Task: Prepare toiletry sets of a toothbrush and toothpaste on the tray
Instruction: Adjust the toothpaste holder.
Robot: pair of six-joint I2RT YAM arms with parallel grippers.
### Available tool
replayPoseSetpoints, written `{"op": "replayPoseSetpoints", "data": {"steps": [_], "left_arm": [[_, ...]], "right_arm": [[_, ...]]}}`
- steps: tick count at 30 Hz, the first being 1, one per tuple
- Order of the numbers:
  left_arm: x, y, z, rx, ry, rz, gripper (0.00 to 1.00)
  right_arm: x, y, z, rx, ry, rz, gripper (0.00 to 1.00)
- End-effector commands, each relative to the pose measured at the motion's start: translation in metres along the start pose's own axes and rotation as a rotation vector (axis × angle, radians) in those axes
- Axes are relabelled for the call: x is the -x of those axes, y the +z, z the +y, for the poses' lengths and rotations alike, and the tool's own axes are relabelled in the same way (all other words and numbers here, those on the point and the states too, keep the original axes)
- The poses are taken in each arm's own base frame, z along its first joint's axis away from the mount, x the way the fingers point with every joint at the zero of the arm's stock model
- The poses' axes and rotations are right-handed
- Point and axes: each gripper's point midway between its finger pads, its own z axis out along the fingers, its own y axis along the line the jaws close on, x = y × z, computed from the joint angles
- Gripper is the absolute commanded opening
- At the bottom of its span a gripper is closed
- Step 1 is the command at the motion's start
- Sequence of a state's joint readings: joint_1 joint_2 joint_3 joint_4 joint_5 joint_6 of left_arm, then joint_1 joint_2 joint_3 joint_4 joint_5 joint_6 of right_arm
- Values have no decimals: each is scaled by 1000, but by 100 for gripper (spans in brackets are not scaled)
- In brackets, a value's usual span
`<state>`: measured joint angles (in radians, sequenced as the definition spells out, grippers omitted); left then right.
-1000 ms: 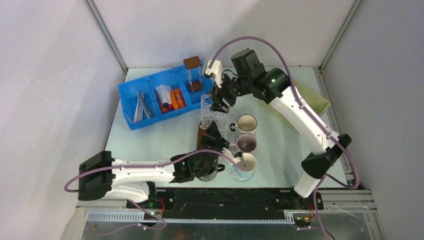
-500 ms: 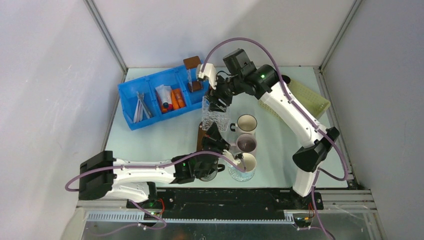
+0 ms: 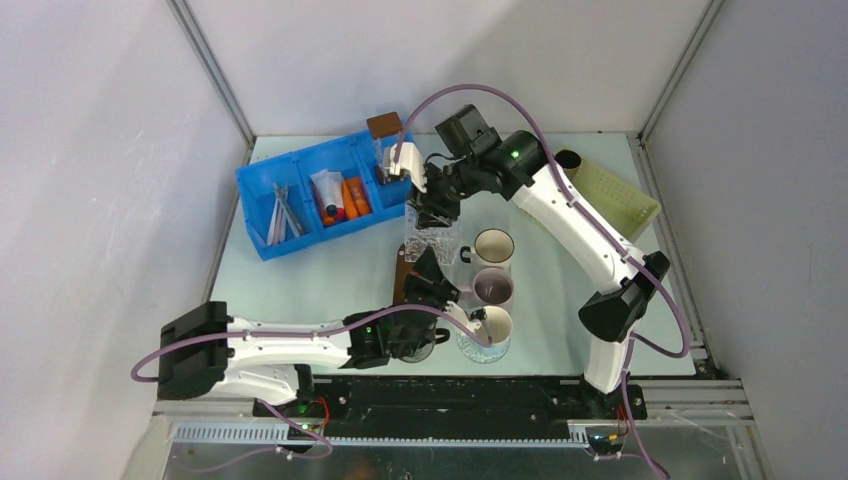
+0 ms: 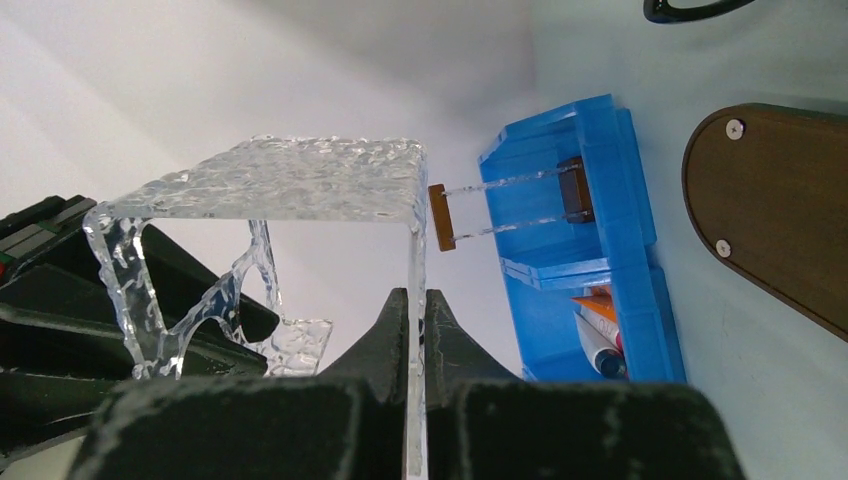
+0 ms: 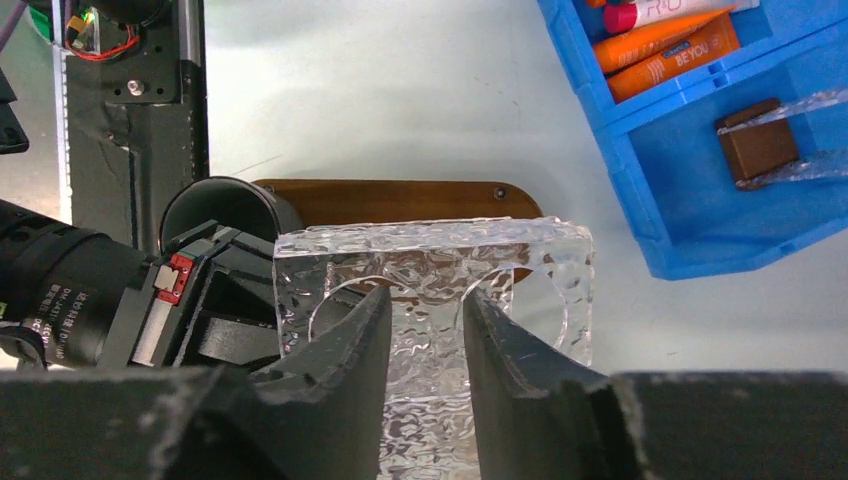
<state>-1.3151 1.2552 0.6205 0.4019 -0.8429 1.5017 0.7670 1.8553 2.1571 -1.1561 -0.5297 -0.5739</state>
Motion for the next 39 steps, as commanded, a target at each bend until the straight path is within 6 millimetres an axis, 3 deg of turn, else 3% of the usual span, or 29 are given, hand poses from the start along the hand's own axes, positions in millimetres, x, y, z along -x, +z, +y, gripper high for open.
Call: {"op": "replayPoseSetpoints", "data": {"steps": [1, 5, 7, 11, 15, 19, 26, 31, 35, 39], "left_arm": [[-2, -3, 17, 55, -48, 9, 0], [-2, -3, 18, 58, -52, 15, 1], [-4, -4, 17, 61, -58, 19, 8], [-8, -6, 18, 74, -86, 31, 35], [-15, -10, 24, 104, -152, 47, 71], [-23, -15, 27, 123, -236, 72, 90], [-42, -29, 33, 155, -456, 115, 99], [-54, -42, 46, 176, -760, 109, 100], [-59, -47, 62, 182, -1047, 107, 100], [-71, -44, 80, 186, -1345, 121, 100]], "right_arm": [[9, -6, 9, 36, -47, -23, 33], [9, -5, 8, 28, -54, -19, 8], [10, -5, 4, 9, -56, -17, 0], [17, -12, -11, -63, -22, -46, 0], [28, -23, -31, -149, 63, -115, 0], [31, -37, -63, -313, 211, -177, 0], [19, -75, -112, -612, 522, -305, 0], [-13, -96, -136, -788, 887, -383, 0], [-44, -109, -145, -977, 1145, -402, 0], [-64, -115, -136, -1115, 1311, -392, 0]]}}
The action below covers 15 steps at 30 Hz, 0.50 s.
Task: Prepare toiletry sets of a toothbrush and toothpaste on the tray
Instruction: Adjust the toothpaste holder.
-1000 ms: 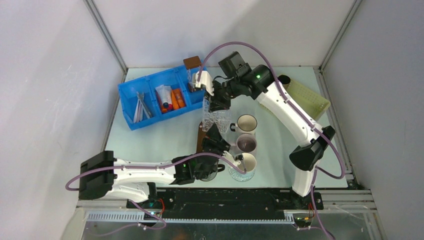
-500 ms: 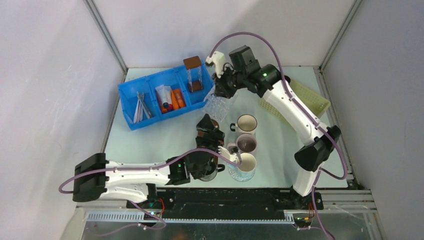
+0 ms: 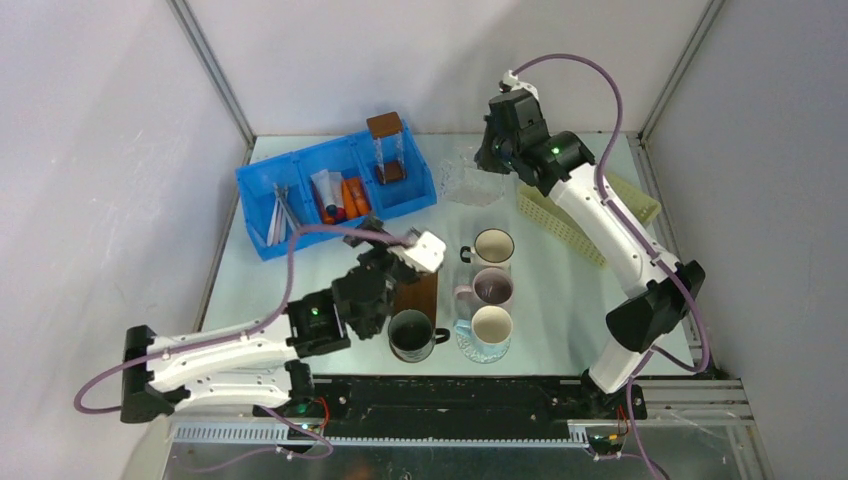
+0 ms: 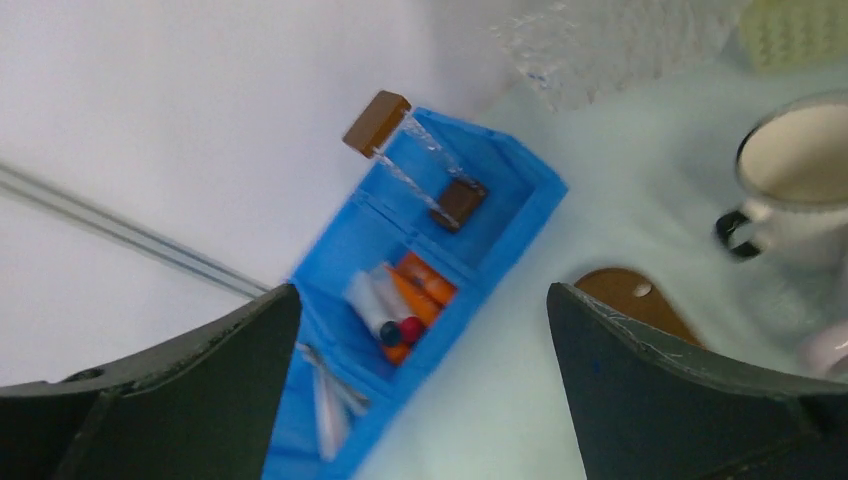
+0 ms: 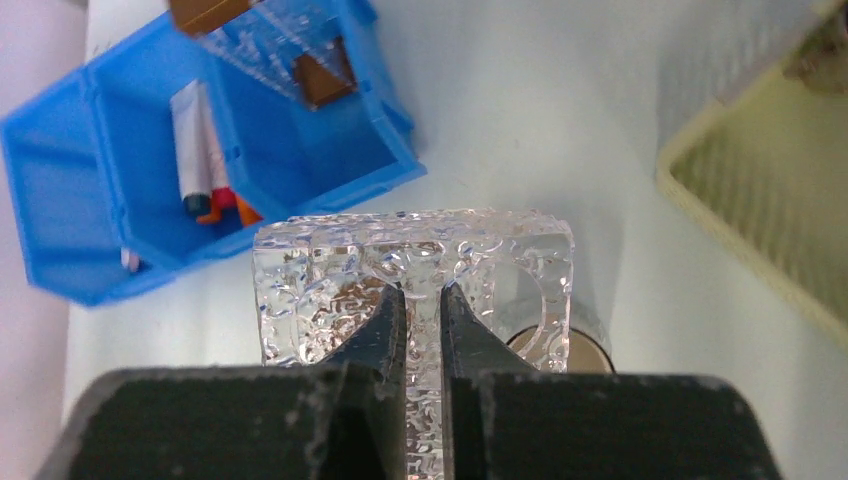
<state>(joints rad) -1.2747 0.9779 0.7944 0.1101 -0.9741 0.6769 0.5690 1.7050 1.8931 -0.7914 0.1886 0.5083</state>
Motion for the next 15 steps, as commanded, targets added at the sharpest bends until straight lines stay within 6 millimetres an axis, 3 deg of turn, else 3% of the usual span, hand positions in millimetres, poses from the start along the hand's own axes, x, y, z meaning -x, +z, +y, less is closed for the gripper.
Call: {"op": "replayPoseSetpoints", "data": {"steps": [1, 6, 10, 15], "left_arm": [[14, 1, 20, -11, -487, 31, 100], [39, 9, 43, -47, -794, 16, 100], [63, 17, 39, -167, -1009, -10, 99], [75, 34, 34, -276, -1173, -25, 93]], "right_arm": [[15, -22, -18, -188, 287, -126, 0], [6, -30, -16, -218, 362, -165, 0], [1, -32, -8, -207, 381, -182, 0], [-7, -28, 7, -173, 370, -162, 0]]}}
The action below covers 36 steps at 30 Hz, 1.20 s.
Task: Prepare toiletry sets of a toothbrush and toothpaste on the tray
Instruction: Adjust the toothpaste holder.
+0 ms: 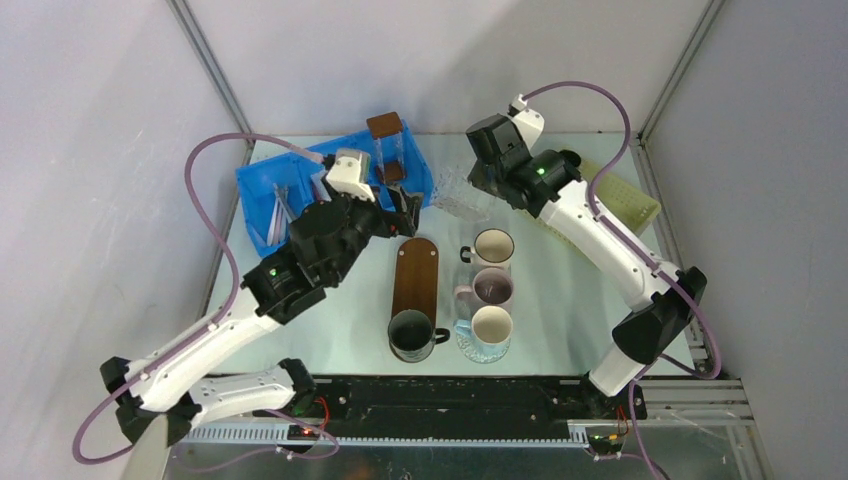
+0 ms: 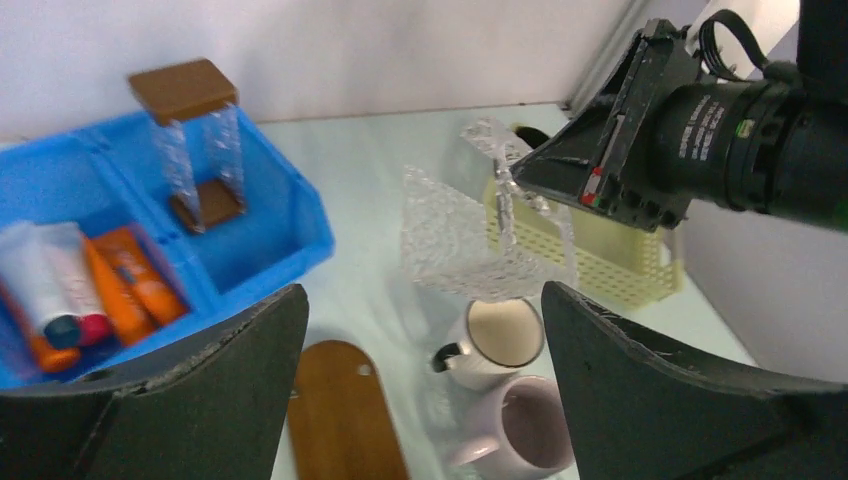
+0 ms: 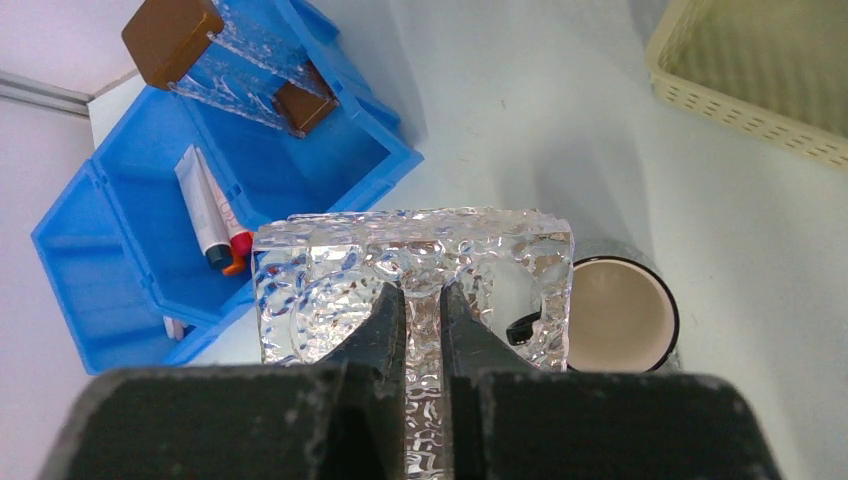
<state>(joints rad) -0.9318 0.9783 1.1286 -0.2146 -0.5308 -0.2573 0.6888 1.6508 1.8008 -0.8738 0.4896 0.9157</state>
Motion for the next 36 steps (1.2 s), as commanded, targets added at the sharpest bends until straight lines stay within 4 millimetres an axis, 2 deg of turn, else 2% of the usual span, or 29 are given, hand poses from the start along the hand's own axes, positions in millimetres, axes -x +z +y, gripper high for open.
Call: {"op": "replayPoseSetpoints", "data": {"steps": [1, 6, 10, 14, 23, 28, 31, 34, 36], "left_arm": [[0, 12, -37, -192, -248, 70, 92], [0, 31, -41, -238, -300, 97, 86], [-11, 50, -41, -259, -347, 141, 76], [-23, 61, -44, -289, -361, 188, 65], [-39, 75, -36, -257, -351, 236, 50], [-45, 74, -35, -263, -354, 250, 26], [-46, 74, -32, -271, -356, 256, 7], [-47, 72, -25, -278, -361, 262, 1], [-45, 70, -16, -281, -364, 265, 0]], "right_arm": [[17, -15, 17, 55, 80, -74, 0], [6, -17, 27, 86, 54, -56, 0], [0, -18, 33, 109, 45, -47, 0], [-3, -19, 37, 123, 37, -42, 0], [-11, -19, 46, 163, 16, -25, 0], [-12, -20, 49, 183, 4, -24, 0], [-13, -20, 52, 207, -10, -25, 0], [-12, -25, 55, 245, -24, -31, 2], [-13, -27, 56, 280, -38, -35, 12]]}}
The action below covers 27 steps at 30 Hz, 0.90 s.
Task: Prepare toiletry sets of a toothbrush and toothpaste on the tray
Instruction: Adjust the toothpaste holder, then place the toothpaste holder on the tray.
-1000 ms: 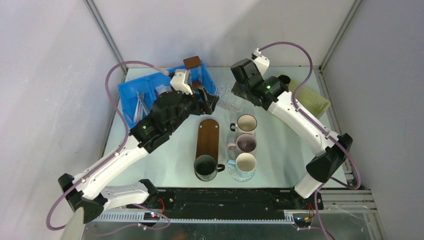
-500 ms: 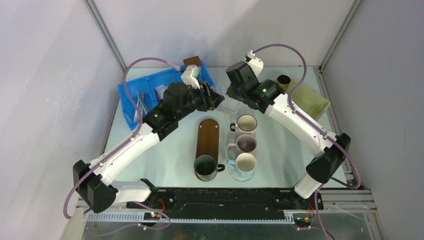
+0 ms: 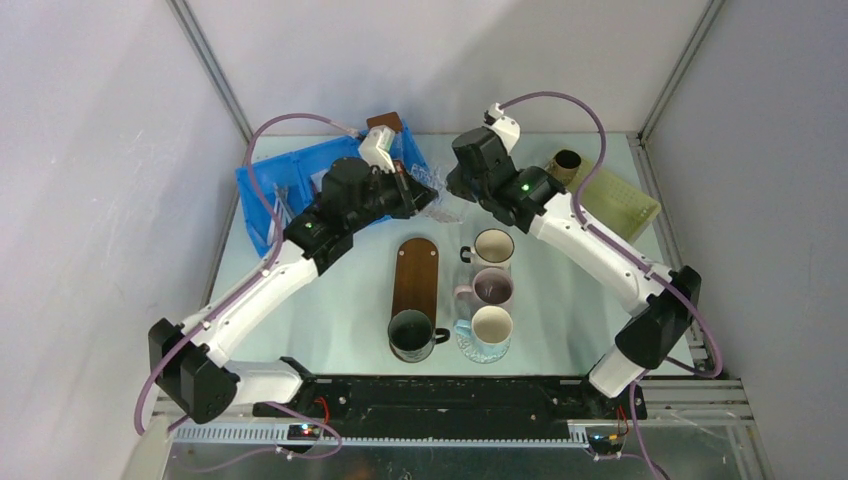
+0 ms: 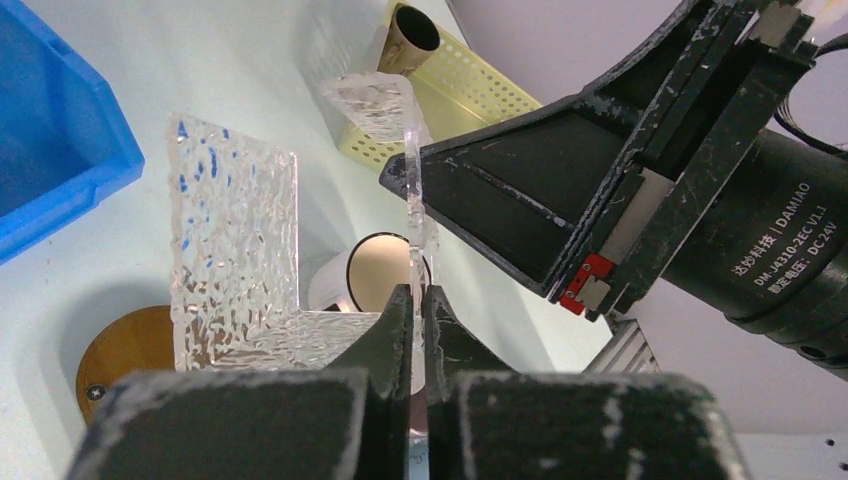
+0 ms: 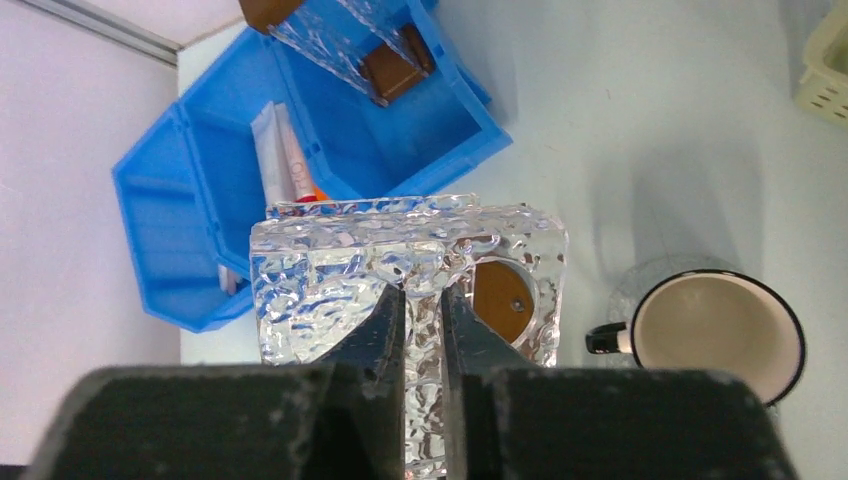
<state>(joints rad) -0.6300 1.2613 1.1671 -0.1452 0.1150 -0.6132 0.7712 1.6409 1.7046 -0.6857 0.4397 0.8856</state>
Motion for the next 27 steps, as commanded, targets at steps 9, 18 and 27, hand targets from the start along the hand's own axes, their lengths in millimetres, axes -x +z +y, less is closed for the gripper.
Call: {"op": "replayPoseSetpoints", "data": {"steps": [9, 18, 27], "left_arm": [[14, -30, 28, -79, 80, 96, 0], [-17, -42, 49, -197, 155, 357, 0], [-63, -34, 73, -306, 118, 592, 0]], "right_arm": [[29, -60, 16, 337, -144, -89, 59], [33, -101, -35, 413, -339, -168, 86], [18, -112, -80, 374, -386, -155, 86]]}}
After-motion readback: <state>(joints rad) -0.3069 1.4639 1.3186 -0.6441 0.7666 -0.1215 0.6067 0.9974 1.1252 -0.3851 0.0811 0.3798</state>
